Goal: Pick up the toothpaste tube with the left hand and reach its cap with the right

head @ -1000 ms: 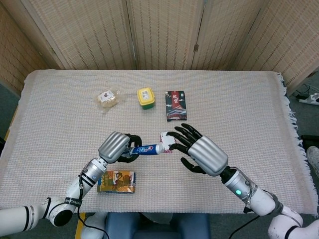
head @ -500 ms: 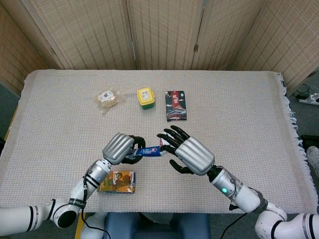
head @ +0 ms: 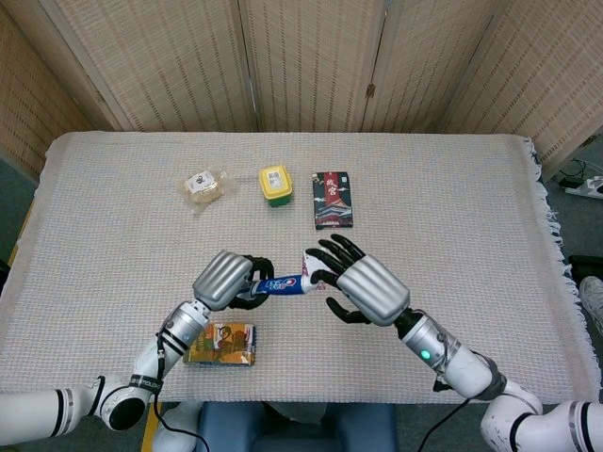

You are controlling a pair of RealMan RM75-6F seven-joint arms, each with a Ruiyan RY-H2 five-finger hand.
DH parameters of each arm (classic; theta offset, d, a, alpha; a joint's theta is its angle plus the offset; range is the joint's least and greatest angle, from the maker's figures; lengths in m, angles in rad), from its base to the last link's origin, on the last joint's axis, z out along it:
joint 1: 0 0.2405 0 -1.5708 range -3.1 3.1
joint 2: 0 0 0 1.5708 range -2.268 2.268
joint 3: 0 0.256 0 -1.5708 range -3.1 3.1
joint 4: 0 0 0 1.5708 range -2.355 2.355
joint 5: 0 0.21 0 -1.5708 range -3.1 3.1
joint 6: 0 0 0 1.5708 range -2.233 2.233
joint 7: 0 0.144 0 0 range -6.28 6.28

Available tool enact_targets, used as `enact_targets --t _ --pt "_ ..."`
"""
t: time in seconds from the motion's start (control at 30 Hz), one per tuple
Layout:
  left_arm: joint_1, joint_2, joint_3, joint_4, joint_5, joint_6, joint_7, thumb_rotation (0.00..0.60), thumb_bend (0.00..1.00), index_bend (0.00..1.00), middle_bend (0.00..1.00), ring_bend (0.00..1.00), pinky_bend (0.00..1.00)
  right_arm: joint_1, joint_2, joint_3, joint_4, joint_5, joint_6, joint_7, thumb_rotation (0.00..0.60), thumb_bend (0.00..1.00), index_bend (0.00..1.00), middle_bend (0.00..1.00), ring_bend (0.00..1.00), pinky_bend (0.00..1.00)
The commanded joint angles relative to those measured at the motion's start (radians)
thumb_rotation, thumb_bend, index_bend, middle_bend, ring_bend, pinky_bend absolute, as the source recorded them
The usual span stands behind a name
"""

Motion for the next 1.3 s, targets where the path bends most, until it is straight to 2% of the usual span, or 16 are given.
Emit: enact_targets --t 0.03,0.47,0.57,0.7,0.8,0.93,1.0,1.13,1.3 --pt "0.002 0.0 -0.001 0.001 0.002 0.004 -0.008 0.6 0.81 0.75 0.87 0.78 0.72 -0.003 0.0 -0.005 0.007 0.005 0.003 0.007 0.497 0.58 0.37 0.14 0.04 0.0" --pt "0.011 -0.005 -0.011 -0.001 0.034 0.038 -0.069 0.6 0.82 0.76 0.87 0.77 0.72 0.009 -0.03 -0.015 0.051 -0.005 0.01 0.072 0.496 0.58 0.37 0.14 0.04 0.0" --pt "0.017 -0.011 -0.008 0.008 0.047 0.053 -0.08 0.6 0.82 0.76 0.87 0.77 0.72 -0.004 -0.023 -0.018 0.045 -0.023 0.032 0.128 0.495 0.58 0.37 0.14 0.04 0.0" --pt "0.032 -0.023 0.002 0.033 0.074 0.081 -0.107 0.6 0.82 0.76 0.88 0.77 0.72 -0.035 0.014 -0.026 0.027 -0.073 0.076 0.305 0.496 0.58 0.36 0.14 0.06 0.0" --pt "0.04 -0.035 0.006 0.051 0.088 0.095 -0.13 0.6 0.82 0.76 0.87 0.77 0.72 -0.047 0.027 -0.03 0.03 -0.109 0.099 0.459 0.494 0.5 0.29 0.12 0.05 0.0" --pt "0.047 -0.052 0.004 0.068 0.104 0.111 -0.167 0.6 0.82 0.76 0.87 0.77 0.72 -0.036 0.024 -0.038 0.059 -0.157 0.099 0.66 0.479 0.28 0.09 0.03 0.01 0.0" --pt "0.048 -0.057 0.004 0.072 0.115 0.118 -0.173 0.6 0.82 0.76 0.87 0.77 0.72 -0.027 0.008 -0.039 0.081 -0.174 0.102 0.725 0.458 0.21 0.02 0.0 0.0 0.0" --pt "0.051 -0.067 0.003 0.072 0.127 0.132 -0.176 0.6 0.82 0.76 0.87 0.77 0.72 -0.01 -0.027 -0.035 0.112 -0.18 0.106 0.817 0.41 0.14 0.0 0.0 0.0 0.0" --pt "0.052 -0.08 0.003 0.069 0.142 0.146 -0.163 0.6 0.82 0.76 0.87 0.77 0.72 0.017 -0.074 -0.02 0.15 -0.166 0.101 0.894 0.383 0.12 0.0 0.0 0.0 0.0"
